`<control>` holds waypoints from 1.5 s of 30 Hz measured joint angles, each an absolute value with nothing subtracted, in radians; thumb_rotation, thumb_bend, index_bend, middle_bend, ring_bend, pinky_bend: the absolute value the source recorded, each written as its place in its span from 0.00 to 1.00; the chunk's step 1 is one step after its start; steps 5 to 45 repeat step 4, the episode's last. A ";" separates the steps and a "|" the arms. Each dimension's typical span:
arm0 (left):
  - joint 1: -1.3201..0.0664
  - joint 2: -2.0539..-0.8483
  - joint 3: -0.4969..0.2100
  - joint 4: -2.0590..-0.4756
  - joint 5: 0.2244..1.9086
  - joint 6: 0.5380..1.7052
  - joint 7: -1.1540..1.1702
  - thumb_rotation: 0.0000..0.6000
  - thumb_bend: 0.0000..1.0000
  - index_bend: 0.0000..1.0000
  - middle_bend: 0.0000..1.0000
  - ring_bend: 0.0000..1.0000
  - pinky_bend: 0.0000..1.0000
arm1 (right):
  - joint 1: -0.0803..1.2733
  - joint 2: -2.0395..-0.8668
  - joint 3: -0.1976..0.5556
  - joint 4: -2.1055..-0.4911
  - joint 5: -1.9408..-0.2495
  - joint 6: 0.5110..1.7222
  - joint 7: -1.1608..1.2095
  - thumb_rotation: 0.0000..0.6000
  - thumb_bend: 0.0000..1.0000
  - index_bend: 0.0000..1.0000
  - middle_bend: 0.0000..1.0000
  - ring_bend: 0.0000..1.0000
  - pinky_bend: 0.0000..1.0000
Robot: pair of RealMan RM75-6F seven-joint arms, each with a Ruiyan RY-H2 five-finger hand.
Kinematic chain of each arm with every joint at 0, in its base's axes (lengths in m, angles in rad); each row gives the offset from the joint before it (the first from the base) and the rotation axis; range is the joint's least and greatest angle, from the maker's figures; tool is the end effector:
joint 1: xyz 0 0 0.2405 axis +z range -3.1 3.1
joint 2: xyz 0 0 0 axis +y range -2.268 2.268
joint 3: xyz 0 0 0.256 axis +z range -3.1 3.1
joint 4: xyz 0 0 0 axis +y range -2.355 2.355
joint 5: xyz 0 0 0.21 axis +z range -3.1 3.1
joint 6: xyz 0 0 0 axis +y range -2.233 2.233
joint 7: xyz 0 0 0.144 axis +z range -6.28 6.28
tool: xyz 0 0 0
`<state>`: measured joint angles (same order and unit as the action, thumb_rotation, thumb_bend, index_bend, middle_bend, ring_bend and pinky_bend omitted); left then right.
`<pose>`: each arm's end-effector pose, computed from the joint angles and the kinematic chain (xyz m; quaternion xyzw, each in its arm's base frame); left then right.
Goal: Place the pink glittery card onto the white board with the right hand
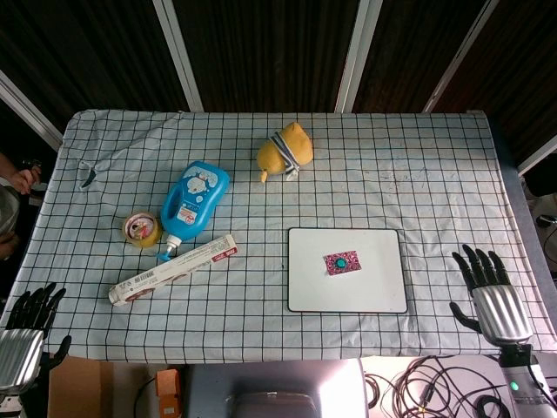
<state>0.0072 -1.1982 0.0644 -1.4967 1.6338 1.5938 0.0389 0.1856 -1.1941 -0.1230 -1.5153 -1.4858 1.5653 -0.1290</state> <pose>-0.3237 0.1277 0.1352 -0.6312 -0.3670 -0.3646 0.5779 -0.3159 -0.1780 0.1335 0.6563 -0.3329 0.3423 0.5842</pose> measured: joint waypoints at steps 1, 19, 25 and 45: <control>0.006 -1.197 0.064 -1.499 1.633 1.590 0.040 1.00 0.37 0.00 0.00 0.00 0.01 | 0.183 -1.191 -0.125 -1.514 -1.490 1.564 -0.127 1.00 0.21 0.00 0.00 0.00 0.00; 0.003 -1.194 0.066 -1.504 1.638 1.586 0.043 1.00 0.37 0.00 0.00 0.00 0.01 | 0.171 -1.183 -0.128 -1.514 -1.514 1.562 -0.103 1.00 0.22 0.00 0.00 0.00 0.00; 0.003 -1.194 0.066 -1.504 1.638 1.586 0.043 1.00 0.37 0.00 0.00 0.00 0.01 | 0.171 -1.183 -0.128 -1.514 -1.514 1.562 -0.103 1.00 0.22 0.00 0.00 0.00 0.00; 0.003 -1.194 0.066 -1.504 1.638 1.586 0.043 1.00 0.37 0.00 0.00 0.00 0.01 | 0.171 -1.183 -0.128 -1.514 -1.514 1.562 -0.103 1.00 0.22 0.00 0.00 0.00 0.00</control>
